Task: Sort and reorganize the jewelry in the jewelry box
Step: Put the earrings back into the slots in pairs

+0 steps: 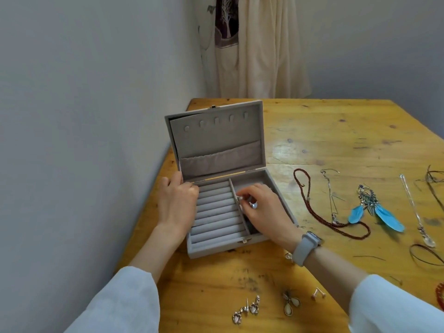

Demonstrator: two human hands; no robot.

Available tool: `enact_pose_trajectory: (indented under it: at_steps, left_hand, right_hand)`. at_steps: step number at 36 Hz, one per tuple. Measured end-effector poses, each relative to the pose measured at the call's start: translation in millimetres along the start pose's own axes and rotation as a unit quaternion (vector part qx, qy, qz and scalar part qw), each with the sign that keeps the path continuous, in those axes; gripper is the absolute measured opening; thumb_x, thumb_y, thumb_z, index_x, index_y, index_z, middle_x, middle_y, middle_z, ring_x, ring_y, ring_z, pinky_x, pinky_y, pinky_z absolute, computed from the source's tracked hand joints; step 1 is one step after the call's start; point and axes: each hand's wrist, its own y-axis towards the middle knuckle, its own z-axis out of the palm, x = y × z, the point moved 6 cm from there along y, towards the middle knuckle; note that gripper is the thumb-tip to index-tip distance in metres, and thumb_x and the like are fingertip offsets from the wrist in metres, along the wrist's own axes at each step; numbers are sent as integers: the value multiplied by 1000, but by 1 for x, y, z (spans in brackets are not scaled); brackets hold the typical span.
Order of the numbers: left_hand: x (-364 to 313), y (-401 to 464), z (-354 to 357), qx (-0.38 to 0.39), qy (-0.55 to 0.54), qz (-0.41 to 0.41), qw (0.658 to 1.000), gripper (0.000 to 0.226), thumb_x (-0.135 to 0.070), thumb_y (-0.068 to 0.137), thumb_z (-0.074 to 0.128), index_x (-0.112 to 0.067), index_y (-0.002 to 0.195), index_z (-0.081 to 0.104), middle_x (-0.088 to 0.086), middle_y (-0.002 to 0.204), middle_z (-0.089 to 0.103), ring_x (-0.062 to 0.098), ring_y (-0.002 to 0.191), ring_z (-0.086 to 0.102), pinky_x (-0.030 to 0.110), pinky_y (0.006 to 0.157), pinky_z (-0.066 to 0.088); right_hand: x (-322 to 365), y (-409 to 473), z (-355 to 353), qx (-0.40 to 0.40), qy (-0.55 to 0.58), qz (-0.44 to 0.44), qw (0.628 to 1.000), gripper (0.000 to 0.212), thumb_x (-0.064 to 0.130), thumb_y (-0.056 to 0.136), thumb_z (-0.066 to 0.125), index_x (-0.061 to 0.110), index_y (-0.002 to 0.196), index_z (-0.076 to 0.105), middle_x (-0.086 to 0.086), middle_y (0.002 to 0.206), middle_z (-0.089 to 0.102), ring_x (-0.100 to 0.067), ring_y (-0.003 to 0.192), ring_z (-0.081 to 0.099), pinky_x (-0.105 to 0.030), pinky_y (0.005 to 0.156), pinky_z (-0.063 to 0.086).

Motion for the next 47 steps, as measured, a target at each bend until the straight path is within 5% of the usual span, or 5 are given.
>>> enact_pose_trajectory:
  at_steps: [6, 10, 16, 25, 47]
  left_hand:
    - [6, -19, -1, -103, -122, -44, 986, 32, 3, 61, 77, -10, 90, 74, 6, 69, 68, 26, 68, 57, 33, 57, 41]
    - [7, -24, 5, -126, -209, -65, 967, 34, 3, 72, 68, -10, 104, 70, 5, 97, 71, 23, 78, 57, 37, 65, 45]
    - [20, -38, 10, -184, -247, -149, 940, 23, -9, 80, 56, -12, 97, 71, 7, 107, 60, 21, 92, 47, 31, 78, 42]
    - [21, -36, 25, -47, -178, -192, 964, 25, -18, 79, 61, -21, 101, 71, 13, 134, 45, 35, 119, 37, 52, 92, 38]
    - [20, -35, 23, -50, -162, -192, 967, 21, -20, 83, 56, -19, 97, 71, 13, 130, 50, 35, 121, 39, 52, 92, 37]
  right_hand:
    - [3, 1, -1, -7, 9, 5, 1000, 21, 13, 88, 56, 14, 109, 57, 13, 88, 52, 0, 82, 46, -8, 72, 38]
    - [11, 6, -1, -6, 10, -3, 1000, 15, 13, 88, 55, 16, 103, 57, 17, 82, 49, -5, 80, 48, -13, 70, 41]
    - [29, 31, 14, -10, -1, -49, 999, 12, 9, 86, 56, 11, 97, 61, 7, 87, 54, -10, 83, 47, -19, 73, 38]
    - [36, 58, 58, 20, -54, -48, 997, 13, 14, 87, 55, 10, 100, 58, -4, 95, 61, -17, 91, 51, -27, 75, 42]
    - [40, 57, 66, 17, -103, -91, 990, 12, 10, 87, 55, 6, 95, 63, -9, 97, 60, -23, 94, 52, -33, 74, 47]
